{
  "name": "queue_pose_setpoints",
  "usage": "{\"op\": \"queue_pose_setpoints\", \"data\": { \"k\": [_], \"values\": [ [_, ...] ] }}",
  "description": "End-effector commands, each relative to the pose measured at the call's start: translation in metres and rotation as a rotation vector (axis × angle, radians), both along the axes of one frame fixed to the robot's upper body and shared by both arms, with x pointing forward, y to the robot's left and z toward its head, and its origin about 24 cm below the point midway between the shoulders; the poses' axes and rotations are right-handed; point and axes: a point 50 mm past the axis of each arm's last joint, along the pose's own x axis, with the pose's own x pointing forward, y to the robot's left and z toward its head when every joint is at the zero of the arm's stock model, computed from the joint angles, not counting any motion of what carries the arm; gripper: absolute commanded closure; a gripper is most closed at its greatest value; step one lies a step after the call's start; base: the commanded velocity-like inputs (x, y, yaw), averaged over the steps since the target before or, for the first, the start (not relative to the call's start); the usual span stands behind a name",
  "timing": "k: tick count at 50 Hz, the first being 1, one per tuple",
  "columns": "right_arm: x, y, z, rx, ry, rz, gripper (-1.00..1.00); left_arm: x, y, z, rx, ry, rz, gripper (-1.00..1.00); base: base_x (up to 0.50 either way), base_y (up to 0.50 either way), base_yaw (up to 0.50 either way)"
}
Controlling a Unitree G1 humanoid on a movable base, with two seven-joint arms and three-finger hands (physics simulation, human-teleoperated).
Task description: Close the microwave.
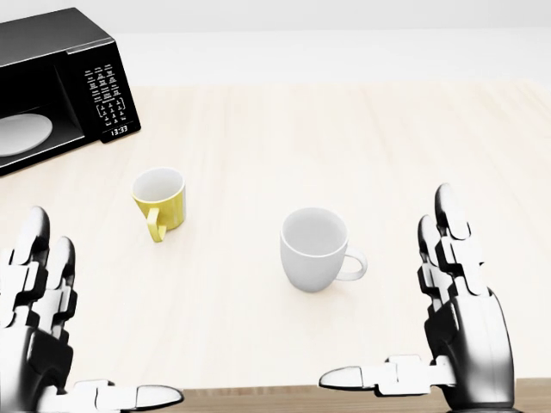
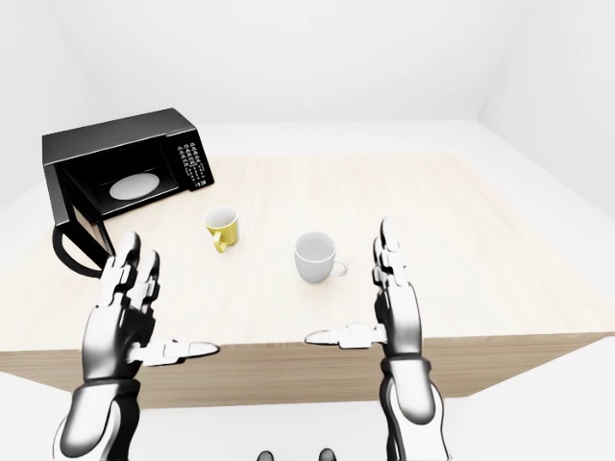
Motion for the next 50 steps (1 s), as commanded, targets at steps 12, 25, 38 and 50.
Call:
{"op": "queue_pose_setpoints", "data": {
  "k": [12,25,38,50],
  "values": [
    [-0.0232,0.0042,0.0233,-0.017,-0.088,0.007,-1.0,-0.0237,0.0045,0.0215,0.003,-0.086,0.025,-1.0,0.0,0.0,0.0],
    [-0.022,0.0034,0.0221,-0.023,-0.084,-0.014,-1.0,-0.0259,0.0051,0.0227,-0.005,-0.096,0.021,-1.0,0.0,0.0,0.0],
    [-0.0255,0.0048,0.023,-0.032,-0.083,-0.003,-1.0,-0.028,0.004,0.0234,-0.007,-0.093,0.004,-1.0,0.0,0.12,0.0],
    [-0.0259,0.0053,0.0225,-0.037,-0.08,-0.006,-1.0,-0.0289,0.0037,0.0238,-0.005,-0.097,-0.001,-1.0,0.0,0.5,0.0]
  ]
}}
